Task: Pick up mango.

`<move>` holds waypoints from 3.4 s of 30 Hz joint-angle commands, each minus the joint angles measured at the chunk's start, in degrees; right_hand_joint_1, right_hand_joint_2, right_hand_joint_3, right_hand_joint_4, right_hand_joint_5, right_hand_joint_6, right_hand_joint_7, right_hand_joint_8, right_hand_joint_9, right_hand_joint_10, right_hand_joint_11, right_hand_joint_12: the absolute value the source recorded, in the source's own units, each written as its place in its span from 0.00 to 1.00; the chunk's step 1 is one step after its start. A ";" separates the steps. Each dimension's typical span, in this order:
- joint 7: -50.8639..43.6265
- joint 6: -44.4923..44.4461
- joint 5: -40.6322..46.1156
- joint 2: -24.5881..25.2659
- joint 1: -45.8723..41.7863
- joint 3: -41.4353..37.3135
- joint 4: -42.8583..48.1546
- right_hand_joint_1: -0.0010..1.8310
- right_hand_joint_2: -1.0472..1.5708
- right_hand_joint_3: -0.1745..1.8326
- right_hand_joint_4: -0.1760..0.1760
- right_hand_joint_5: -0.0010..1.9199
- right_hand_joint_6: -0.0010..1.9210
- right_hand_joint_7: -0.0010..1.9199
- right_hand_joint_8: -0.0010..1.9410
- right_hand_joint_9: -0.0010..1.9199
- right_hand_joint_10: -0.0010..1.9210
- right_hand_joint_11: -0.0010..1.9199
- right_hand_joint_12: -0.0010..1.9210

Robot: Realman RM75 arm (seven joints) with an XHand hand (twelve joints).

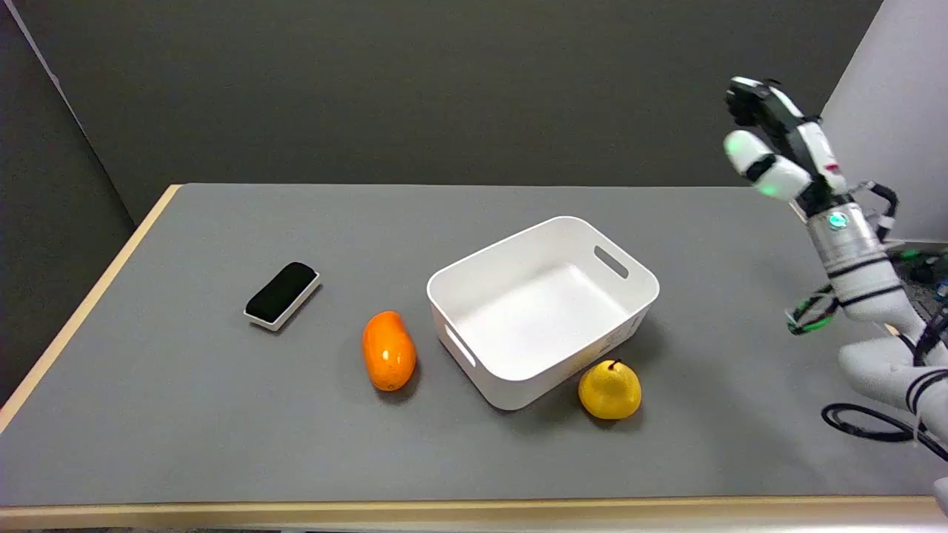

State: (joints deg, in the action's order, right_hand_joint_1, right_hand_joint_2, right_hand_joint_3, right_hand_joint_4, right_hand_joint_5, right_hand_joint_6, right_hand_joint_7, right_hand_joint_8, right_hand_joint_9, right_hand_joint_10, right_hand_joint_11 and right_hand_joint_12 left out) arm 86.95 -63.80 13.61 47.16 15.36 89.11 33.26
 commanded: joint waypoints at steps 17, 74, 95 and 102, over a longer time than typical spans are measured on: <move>-24.63 52.29 -50.42 3.24 12.14 29.57 66.05 0.27 0.63 0.55 0.63 0.08 0.20 0.12 0.15 0.08 0.32 0.01 0.59; -18.59 63.96 -53.95 4.44 19.99 61.71 55.39 0.38 0.62 0.57 0.65 0.07 0.19 0.12 0.15 0.08 0.33 0.01 0.59; -18.59 66.88 -53.99 -1.34 13.96 60.19 63.97 0.37 0.62 0.56 0.63 0.07 0.19 0.11 0.15 0.07 0.32 0.01 0.59; -18.59 66.80 -54.27 -0.47 16.24 60.22 64.45 0.36 0.62 0.56 0.63 0.07 0.19 0.11 0.15 0.07 0.32 0.01 0.59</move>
State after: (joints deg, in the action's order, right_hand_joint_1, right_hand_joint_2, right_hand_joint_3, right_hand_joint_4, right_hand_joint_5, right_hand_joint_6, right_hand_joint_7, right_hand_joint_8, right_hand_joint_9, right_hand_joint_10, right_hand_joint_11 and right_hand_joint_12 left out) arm 68.44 2.32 -40.18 47.61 31.06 149.52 95.22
